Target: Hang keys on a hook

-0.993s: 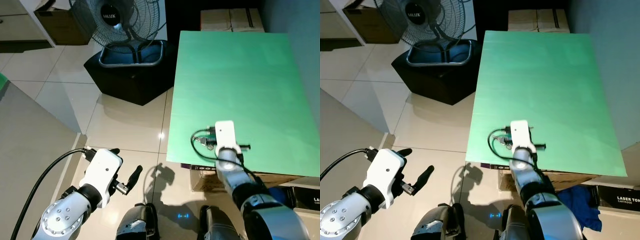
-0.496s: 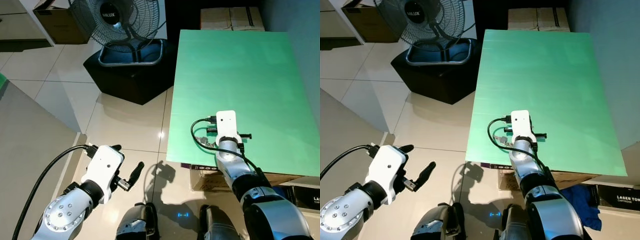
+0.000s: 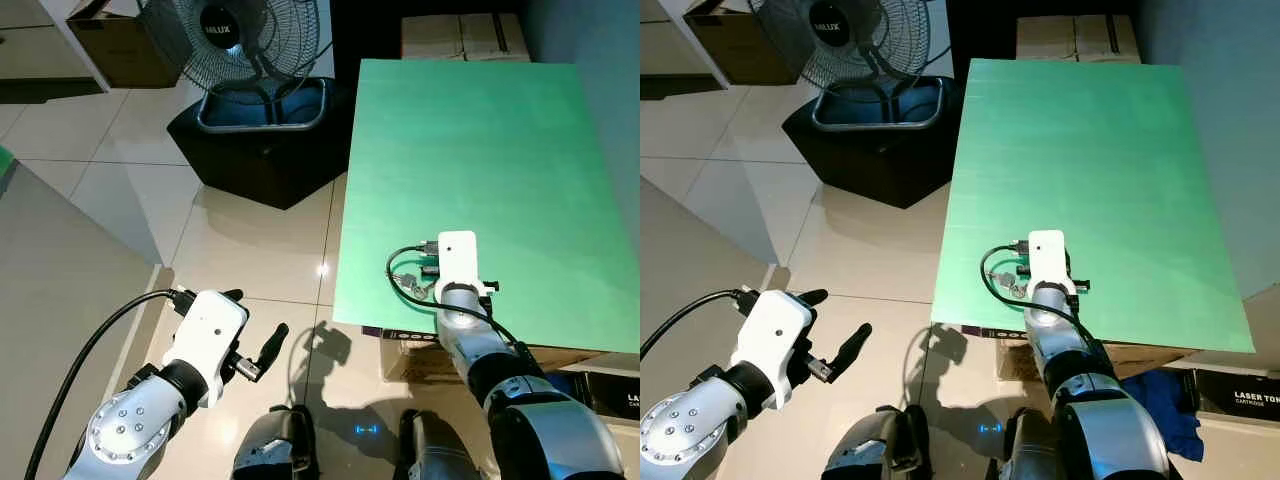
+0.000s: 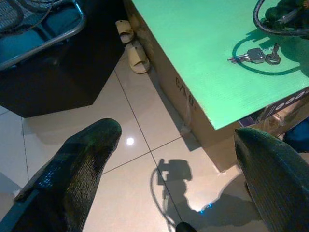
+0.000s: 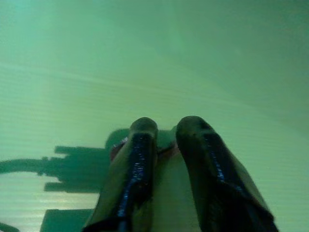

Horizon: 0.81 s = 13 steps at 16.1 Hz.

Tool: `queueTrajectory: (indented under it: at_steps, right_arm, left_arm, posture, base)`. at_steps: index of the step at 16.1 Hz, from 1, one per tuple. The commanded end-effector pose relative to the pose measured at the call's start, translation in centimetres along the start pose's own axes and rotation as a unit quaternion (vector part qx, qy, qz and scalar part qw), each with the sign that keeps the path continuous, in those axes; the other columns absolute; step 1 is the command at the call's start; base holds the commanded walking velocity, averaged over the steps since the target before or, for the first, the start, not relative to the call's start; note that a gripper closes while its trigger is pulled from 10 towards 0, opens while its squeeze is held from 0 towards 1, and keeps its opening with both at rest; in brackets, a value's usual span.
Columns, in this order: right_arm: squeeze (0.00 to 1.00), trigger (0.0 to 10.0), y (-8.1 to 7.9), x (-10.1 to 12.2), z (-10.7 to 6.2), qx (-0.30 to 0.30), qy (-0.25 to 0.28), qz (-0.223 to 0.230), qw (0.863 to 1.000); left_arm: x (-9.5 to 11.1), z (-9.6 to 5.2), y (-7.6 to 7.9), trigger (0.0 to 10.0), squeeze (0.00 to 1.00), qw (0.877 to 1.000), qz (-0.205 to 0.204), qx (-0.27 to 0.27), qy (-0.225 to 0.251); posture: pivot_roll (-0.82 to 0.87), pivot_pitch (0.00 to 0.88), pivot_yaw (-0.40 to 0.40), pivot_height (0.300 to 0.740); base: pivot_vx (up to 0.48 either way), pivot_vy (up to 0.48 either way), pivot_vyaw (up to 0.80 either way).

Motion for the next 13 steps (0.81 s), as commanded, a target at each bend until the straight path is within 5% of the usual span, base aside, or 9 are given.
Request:
queueTrajectory:
  at_steps: [1,11,12,13]
  right_arm:
    - [1.00,10.0,0.2,-1.5,-0.4,-0.001,-0.025,0.003,1.000]
    - [1.00,10.0,0.5,-2.7,-0.6,0.000,-0.051,-0.019,0.998]
    - [0.25,10.0,0.5,-2.9,-0.6,0.002,-0.056,-0.023,0.998]
    - [0.00,10.0,0.5,-2.9,-0.6,0.002,-0.058,-0.025,0.998]
  left_arm:
    - [-0.4,-0.3,0.2,10.0,0.00,1.000,0.001,-0.005,-0.009]
    - [-0.5,-0.7,0.5,10.0,0.00,1.000,0.000,-0.008,-0.013]
    - [-0.5,-0.7,0.6,10.0,0.00,1.000,0.000,-0.007,-0.012]
    - [-0.5,-0.7,0.6,10.0,0.00,1.000,0.000,-0.008,-0.012]
  posture:
    - [0.08,0.271,0.143,0.713]
    - [0.08,0.269,0.139,0.713]
    - [0.08,0.268,0.138,0.713]
    - [0.08,0.269,0.137,0.713]
  base:
    - [0.000,0.000,0.00]
    - [0.000,0.000,0.00]
    - [0.000,0.000,0.00]
    - [0.000,0.000,0.00]
Point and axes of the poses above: a point about 5 cm out from each wrist's last joint towards the gripper, its own z axis pointing out of the wrist towards the gripper, its own x axis along the axis of the wrist's last joint, y = z × x, the point moved 6 cm from there along z, pointing out of the wrist towards the gripper, and after that the axes turned 14 degrees about z, right-handed, at the moved point
